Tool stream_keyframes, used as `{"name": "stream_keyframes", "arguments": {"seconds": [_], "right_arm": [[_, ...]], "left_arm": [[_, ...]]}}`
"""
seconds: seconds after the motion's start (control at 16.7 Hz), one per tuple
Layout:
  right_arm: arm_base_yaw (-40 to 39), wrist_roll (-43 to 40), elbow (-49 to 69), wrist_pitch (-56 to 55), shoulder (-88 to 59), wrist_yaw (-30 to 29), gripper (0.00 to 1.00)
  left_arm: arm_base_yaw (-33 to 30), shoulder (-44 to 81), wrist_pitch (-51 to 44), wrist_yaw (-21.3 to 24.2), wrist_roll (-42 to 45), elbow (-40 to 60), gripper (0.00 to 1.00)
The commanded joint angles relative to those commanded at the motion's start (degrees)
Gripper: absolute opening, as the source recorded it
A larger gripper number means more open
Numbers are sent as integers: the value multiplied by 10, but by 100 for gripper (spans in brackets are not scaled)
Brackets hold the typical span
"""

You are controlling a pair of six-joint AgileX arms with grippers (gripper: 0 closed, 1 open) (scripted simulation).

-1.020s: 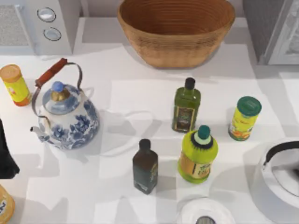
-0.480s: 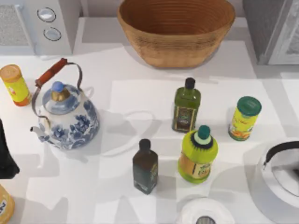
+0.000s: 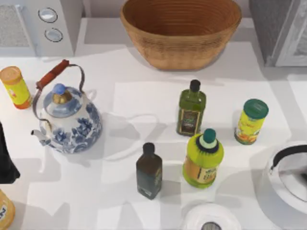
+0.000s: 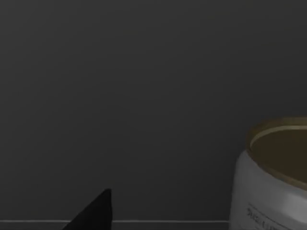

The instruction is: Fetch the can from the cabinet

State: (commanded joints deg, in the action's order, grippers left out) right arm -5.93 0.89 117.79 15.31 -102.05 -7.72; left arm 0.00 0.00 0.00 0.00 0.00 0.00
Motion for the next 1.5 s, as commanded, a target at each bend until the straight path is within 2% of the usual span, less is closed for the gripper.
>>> {"name": "stream_keyframes", "arguments": {"seconds": [0.72,1.32,1.5], "right_arm": [[0,0,0,0,0,0,2],[-1,1,0,1,2,-1,0],[-5,1,-13,27,42,-16,0]], "left_arm": [[0,0,0,0,0,0,100],[0,0,0,0,0,0,100],[0,0,0,0,0,0,100]]}}
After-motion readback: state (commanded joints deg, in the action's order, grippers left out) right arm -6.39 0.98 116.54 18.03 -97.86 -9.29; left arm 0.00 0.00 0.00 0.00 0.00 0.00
